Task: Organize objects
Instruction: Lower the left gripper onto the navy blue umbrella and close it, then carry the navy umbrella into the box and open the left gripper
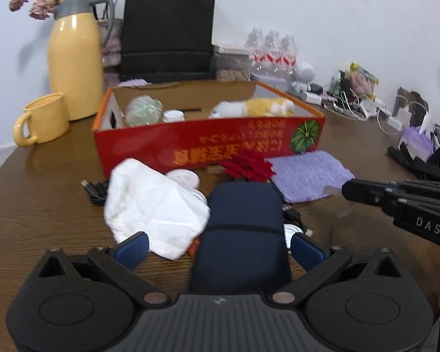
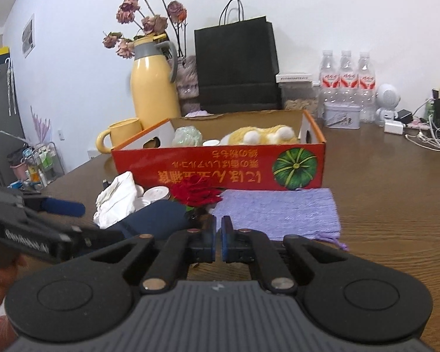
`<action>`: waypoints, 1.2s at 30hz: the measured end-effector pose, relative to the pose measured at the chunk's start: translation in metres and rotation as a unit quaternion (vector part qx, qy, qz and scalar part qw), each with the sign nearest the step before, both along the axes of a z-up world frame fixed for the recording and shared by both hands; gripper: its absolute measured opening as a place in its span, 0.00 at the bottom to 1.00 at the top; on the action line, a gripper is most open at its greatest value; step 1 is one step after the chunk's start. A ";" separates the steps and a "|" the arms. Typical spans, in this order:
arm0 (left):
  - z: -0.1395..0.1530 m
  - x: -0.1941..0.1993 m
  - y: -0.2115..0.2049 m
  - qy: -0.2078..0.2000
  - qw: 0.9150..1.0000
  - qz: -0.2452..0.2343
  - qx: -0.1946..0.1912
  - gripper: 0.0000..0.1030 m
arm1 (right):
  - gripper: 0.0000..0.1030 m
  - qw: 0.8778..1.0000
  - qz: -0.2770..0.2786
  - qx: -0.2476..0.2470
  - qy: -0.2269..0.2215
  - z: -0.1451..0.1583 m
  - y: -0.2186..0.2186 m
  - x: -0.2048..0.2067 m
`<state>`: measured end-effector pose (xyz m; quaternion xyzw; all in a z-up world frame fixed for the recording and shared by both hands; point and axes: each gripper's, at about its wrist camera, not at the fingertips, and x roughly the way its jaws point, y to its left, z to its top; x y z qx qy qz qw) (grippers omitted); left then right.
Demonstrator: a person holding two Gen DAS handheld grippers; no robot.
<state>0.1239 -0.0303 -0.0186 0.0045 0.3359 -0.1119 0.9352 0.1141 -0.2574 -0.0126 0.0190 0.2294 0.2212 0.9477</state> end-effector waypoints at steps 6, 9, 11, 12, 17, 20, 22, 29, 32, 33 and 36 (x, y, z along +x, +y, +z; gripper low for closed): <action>-0.009 0.012 -0.004 0.035 0.999 0.011 -0.024 0.83 | 0.04 1.000 -0.006 0.004 0.001 -0.002 -0.004 -0.001; -0.009 0.009 -0.007 0.034 0.999 0.006 -0.035 0.69 | 0.04 1.000 -0.006 0.007 0.001 -0.001 -0.007 -0.001; -0.009 0.008 -0.010 0.031 0.999 0.007 -0.028 0.68 | 0.04 1.000 -0.006 0.009 0.000 -0.001 -0.008 0.000; -0.009 0.007 -0.011 0.028 0.999 0.007 -0.025 0.67 | 0.04 1.000 -0.006 0.010 -0.001 -0.001 -0.008 0.000; -0.006 0.001 -0.010 0.010 1.000 0.007 -0.026 0.59 | 0.04 1.000 -0.006 0.013 0.000 -0.005 -0.009 0.001; -0.006 -0.002 -0.010 0.007 0.999 0.010 -0.029 0.58 | 0.04 1.000 -0.006 0.014 0.000 -0.005 -0.010 0.000; -0.004 -0.006 -0.009 0.003 0.999 0.009 -0.030 0.58 | 0.04 1.000 -0.007 0.014 -0.001 -0.004 -0.010 -0.001; 0.015 -0.026 -0.004 -0.036 0.999 0.008 -0.037 0.58 | 0.04 1.000 -0.006 0.011 -0.011 0.001 -0.006 -0.004; 0.025 -0.029 -0.001 -0.051 0.998 0.014 -0.038 0.58 | 0.04 1.000 -0.006 0.011 -0.017 0.006 -0.004 -0.005; 0.028 -0.029 0.000 -0.056 0.998 0.017 -0.039 0.58 | 0.04 1.000 -0.005 0.010 -0.020 0.008 -0.003 -0.005; 0.040 -0.026 0.006 -0.071 0.996 0.025 -0.042 0.58 | 0.04 1.000 -0.003 0.010 -0.030 0.016 0.000 -0.002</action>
